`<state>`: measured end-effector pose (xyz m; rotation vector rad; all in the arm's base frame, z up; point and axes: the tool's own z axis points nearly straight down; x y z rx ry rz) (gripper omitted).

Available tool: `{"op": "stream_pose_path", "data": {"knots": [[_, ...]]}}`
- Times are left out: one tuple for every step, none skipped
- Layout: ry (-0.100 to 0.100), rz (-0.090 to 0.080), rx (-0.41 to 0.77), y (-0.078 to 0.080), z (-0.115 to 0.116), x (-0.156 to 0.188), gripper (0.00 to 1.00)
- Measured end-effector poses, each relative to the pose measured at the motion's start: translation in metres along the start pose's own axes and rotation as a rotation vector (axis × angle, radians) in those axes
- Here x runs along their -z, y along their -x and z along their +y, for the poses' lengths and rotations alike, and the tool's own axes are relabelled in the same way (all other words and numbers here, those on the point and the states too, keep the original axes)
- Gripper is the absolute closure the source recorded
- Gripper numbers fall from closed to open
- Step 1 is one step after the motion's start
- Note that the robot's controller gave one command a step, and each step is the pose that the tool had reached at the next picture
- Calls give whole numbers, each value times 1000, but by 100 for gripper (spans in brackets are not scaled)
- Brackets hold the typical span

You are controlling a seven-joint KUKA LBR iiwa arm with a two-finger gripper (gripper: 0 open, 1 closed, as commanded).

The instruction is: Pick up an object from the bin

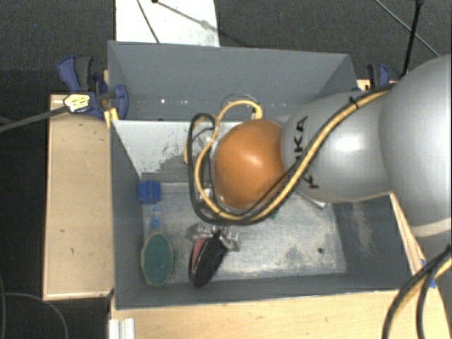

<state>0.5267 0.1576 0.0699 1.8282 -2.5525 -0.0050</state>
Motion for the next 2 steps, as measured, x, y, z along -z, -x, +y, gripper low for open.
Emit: {"op": "stream_pose_path", "data": {"knots": [[-10, -5, -13, 1, -1, 64, 100], [-10, -5, -25, 2, -3, 118, 100]]}}
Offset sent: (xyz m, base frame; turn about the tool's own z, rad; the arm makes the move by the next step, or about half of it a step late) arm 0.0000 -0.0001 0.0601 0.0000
